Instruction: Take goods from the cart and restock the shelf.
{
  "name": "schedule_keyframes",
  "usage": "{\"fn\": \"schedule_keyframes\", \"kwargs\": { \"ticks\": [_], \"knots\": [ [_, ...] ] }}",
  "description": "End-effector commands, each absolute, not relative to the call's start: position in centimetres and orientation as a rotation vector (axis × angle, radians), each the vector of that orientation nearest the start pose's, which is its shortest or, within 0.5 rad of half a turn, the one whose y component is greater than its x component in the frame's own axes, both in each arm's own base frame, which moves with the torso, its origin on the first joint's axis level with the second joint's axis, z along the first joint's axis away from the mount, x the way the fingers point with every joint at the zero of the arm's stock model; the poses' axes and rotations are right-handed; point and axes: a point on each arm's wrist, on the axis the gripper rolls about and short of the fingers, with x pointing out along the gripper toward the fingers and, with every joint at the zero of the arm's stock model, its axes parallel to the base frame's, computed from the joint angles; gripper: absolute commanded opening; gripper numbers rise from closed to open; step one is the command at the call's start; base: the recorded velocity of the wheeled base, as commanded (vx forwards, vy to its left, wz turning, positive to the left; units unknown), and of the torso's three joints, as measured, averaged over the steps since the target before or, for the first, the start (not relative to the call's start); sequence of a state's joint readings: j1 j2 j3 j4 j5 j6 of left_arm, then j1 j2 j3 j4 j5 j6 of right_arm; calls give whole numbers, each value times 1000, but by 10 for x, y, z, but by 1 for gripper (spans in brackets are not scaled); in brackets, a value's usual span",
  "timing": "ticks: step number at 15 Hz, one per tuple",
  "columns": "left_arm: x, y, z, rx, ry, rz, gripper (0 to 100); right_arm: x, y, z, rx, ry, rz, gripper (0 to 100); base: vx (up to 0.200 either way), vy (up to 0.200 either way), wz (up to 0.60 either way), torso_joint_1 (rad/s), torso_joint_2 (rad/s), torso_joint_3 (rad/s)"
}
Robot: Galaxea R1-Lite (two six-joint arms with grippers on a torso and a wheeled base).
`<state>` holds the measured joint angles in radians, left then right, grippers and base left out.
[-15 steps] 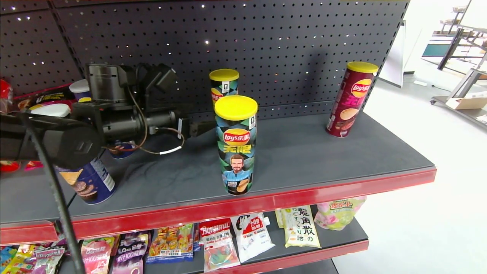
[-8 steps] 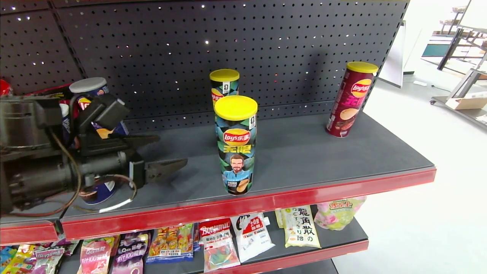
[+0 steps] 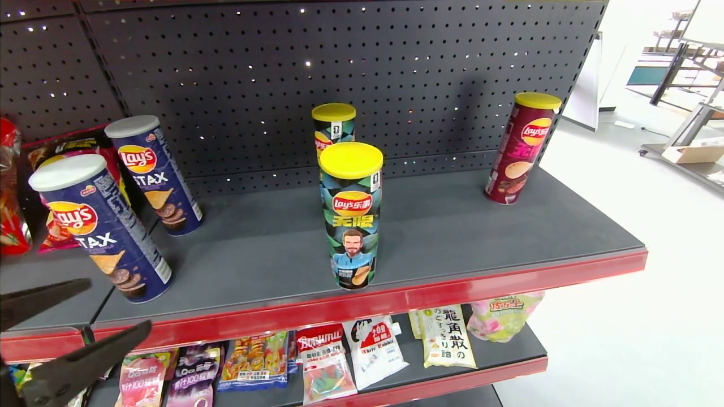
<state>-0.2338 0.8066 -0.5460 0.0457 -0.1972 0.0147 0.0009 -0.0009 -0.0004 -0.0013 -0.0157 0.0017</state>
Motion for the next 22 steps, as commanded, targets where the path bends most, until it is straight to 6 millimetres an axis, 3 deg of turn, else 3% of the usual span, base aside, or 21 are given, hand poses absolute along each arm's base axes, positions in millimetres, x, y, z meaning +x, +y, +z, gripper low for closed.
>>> {"fn": "schedule_keyframes", "kwargs": {
  "ticks": [1,4,6,9,13,18,22],
  "knots": [
    [27,-8,211,-27,175,-295,100,-23,0,76,2,-2,-14,100,0,0,0,0,0,0],
    [-3,3,196,-6,210,-118,100,-23,0,76,2,-3,-15,100,0,0,0,0,0,0],
    [-17,7,186,0,236,-100,100,-23,0,76,2,-2,-14,100,0,0,0,0,0,0],
    [-20,6,186,-75,227,19,100,-23,0,76,2,-2,-14,100,0,0,0,0,0,0],
    [-30,5,169,-91,196,132,100,-23,0,76,-2,-3,-12,100,0,0,0,0,0,0],
    [-35,5,142,-48,189,110,100,-23,0,76,-5,-2,-8,100,0,0,240,1,0,2],
    [-31,4,141,-49,198,77,100,-23,0,76,-5,-2,-8,100,0,0,600,1,4,4]
  ]
}}
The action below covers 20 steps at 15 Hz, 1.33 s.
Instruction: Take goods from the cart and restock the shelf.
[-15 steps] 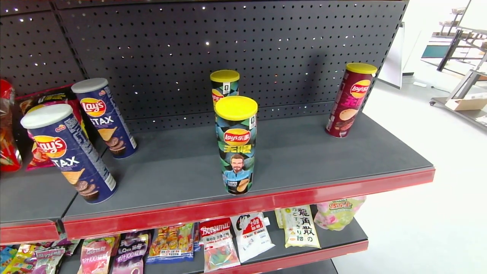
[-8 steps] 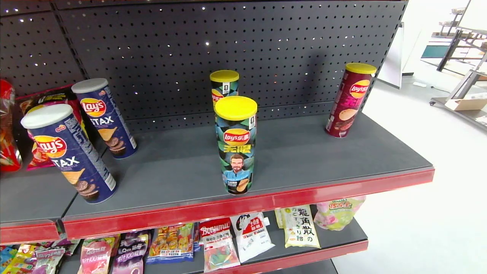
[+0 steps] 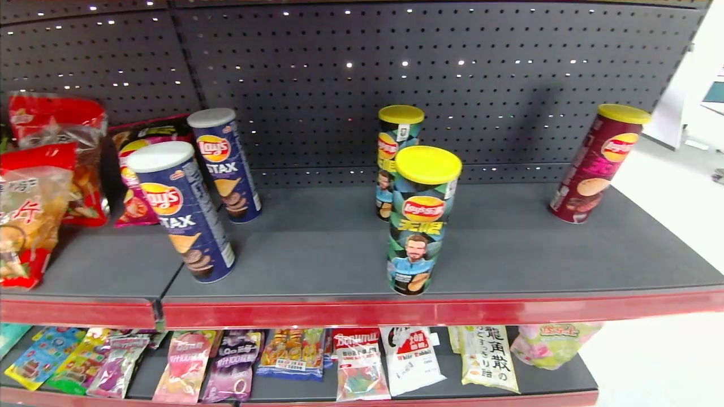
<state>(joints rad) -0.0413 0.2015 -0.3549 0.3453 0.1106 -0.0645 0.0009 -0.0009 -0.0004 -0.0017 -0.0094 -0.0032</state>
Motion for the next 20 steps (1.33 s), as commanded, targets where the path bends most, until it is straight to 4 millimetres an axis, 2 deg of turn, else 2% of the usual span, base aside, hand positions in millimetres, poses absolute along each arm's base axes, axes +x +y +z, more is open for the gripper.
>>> {"fn": "schedule_keyframes", "kwargs": {
  "ticks": [1,4,5,10,11,12,13,14,15,16,17,18,20],
  "knots": [
    [-32,4,139,-50,195,64,100,-23,0,76,-3,-2,-8,100,0,0,0,0,0,0],
    [-37,3,128,-24,167,-8,100,-23,0,76,-3,-2,-8,100,0,0,0,0,0,0],
    [-41,2,118,25,144,-61,100,-23,0,76,-2,-3,-8,100,0,0,0,0,0,0],
    [-36,2,116,36,112,-65,100,-23,0,76,-18,-5,-6,100,0,0,0,0,0,0],
    [-36,2,116,36,112,-62,100,-24,0,113,-17,-30,43,100,0,0,0,0,0,0],
    [-36,2,115,36,116,-62,100,-16,0,140,5,-4,51,100,0,0,0,0,0,0],
    [-35,2,111,37,129,-62,100,7,1,205,115,7,61,100,0,0,0,0,0,0],
    [-34,2,109,37,137,-62,100,14,1,217,114,11,65,100,0,0,0,0,0,0],
    [-32,2,104,39,148,-62,100,49,2,242,45,78,69,100,0,0,0,0,0,0],
    [-31,2,101,39,151,-61,100,72,3,241,1,152,71,100,0,0,0,0,0,0],
    [-31,2,101,39,151,-61,100,72,3,241,1,152,71,100,0,0,0,0,0,0],
    [-29,2,98,40,146,-42,100,110,4,237,-11,246,76,100,0,0,0,0,0,0],
    [-28,2,94,40,156,-30,100,136,14,226,-22,346,139,100,0,0,0,0,0,0]
  ]
}}
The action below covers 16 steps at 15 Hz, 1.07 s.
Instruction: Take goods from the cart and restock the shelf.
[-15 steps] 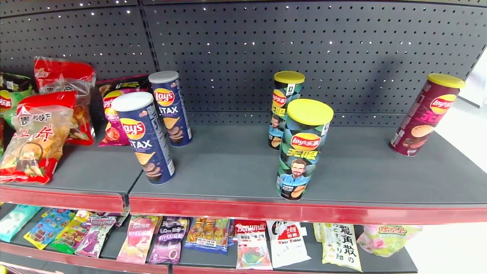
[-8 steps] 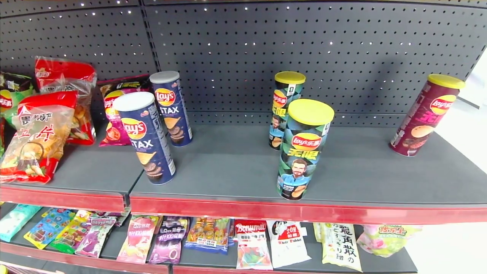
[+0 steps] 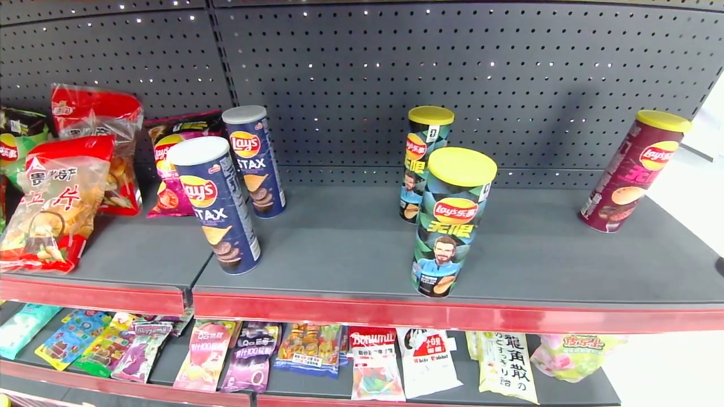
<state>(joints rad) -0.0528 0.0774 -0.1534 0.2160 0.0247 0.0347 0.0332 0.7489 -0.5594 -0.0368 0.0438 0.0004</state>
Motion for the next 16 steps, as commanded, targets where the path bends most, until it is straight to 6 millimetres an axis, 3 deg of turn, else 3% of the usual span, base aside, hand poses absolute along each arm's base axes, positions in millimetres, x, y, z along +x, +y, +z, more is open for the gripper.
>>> {"fn": "schedule_keyframes", "kwargs": {
  "ticks": [1,2,5,9,16],
  "knots": [
    [-27,2,93,41,154,-30,100,145,17,222,-23,380,157,100,0,0,0,0,0,0],
    [-24,2,87,42,148,-21,100,163,26,213,-33,447,192,100,0,0,0,0,0,0],
    [-23,2,88,39,126,-5,100,183,39,190,-64,570,229,100,0,0,0,0,0,0],
    [-23,3,88,38,126,10,100,228,61,177,-104,544,186,100,0,0,0,0,0,0],
    [-23,3,88,38,126,12,100,248,87,168,-148,567,219,100,0,0,0,0,0,0]
  ]
}}
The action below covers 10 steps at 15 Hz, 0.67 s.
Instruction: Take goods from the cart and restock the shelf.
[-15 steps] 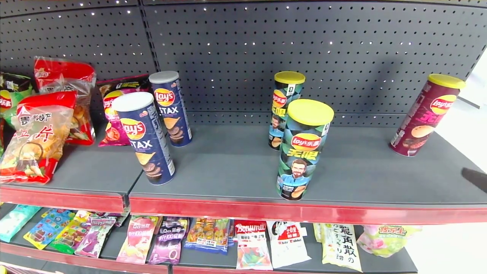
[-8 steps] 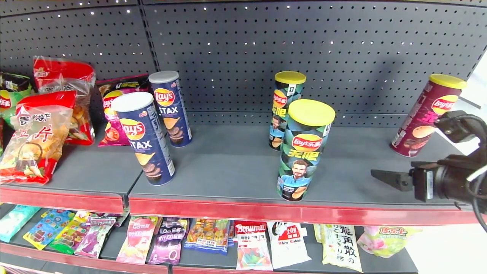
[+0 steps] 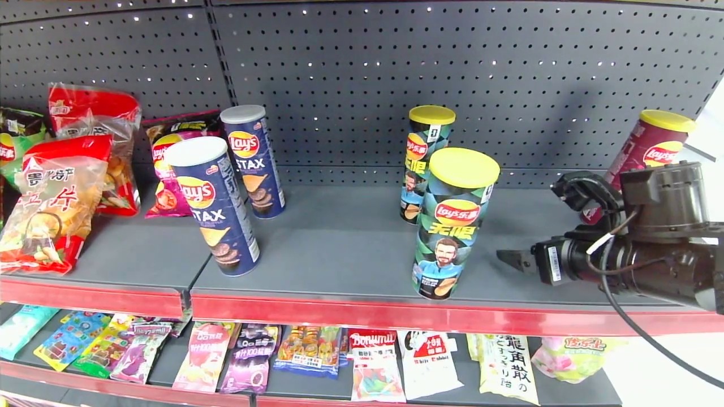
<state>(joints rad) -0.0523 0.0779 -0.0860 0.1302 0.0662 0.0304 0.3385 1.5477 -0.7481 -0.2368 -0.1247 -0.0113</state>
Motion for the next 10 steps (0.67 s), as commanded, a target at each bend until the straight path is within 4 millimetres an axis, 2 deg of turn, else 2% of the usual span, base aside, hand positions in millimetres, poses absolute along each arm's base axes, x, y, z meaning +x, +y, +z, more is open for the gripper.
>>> {"fn": "schedule_keyframes", "kwargs": {
  "ticks": [1,10],
  "knots": [
    [-23,3,88,38,126,10,100,250,90,167,-151,567,227,100,0,0,0,0,0,0],
    [-23,3,88,37,124,12,100,243,108,166,-177,571,292,100,0,0,0,0,0,0]
  ]
}}
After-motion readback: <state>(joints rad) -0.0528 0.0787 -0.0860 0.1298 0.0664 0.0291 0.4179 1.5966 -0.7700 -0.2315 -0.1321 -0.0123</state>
